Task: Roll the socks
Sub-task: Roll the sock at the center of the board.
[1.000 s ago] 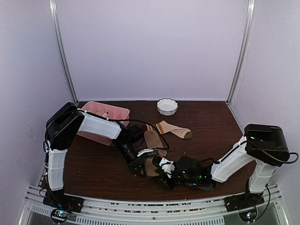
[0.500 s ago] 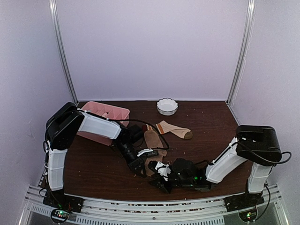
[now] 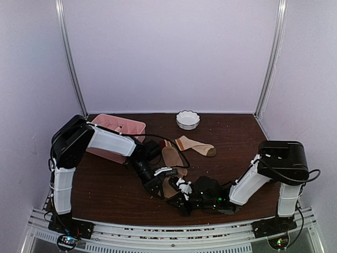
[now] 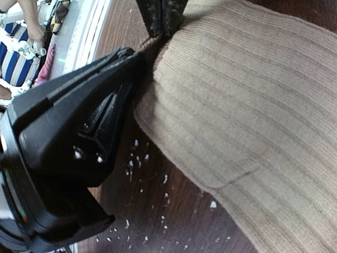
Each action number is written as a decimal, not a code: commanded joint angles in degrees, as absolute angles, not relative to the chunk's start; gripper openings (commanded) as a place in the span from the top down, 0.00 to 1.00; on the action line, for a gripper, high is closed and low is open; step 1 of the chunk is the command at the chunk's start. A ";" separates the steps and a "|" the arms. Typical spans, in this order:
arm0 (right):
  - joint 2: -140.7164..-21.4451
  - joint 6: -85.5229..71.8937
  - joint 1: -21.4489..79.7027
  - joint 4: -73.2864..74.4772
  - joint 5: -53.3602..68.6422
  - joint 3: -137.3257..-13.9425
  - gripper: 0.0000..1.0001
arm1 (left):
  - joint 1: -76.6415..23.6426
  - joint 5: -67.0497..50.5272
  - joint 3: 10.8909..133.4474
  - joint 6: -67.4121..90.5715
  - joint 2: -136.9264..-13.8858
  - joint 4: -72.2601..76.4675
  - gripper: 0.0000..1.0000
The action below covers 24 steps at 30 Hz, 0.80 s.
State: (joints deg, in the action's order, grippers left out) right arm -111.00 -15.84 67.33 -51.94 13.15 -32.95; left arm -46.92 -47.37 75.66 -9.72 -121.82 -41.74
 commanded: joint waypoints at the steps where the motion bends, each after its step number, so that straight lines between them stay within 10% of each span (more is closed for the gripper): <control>1: -112.69 -23.10 66.10 -54.68 17.31 -30.86 1.00 | -46.07 -36.43 74.03 -11.69 -122.20 -40.00 1.00; 9: -114.77 -31.17 63.98 -47.89 20.46 -31.72 1.00 | -45.97 -28.89 65.76 -22.34 -106.10 -32.16 0.59; 24: -118.08 -43.47 59.72 -32.98 23.48 -34.78 1.00 | -54.23 -26.57 54.80 -45.37 -95.96 -26.82 0.57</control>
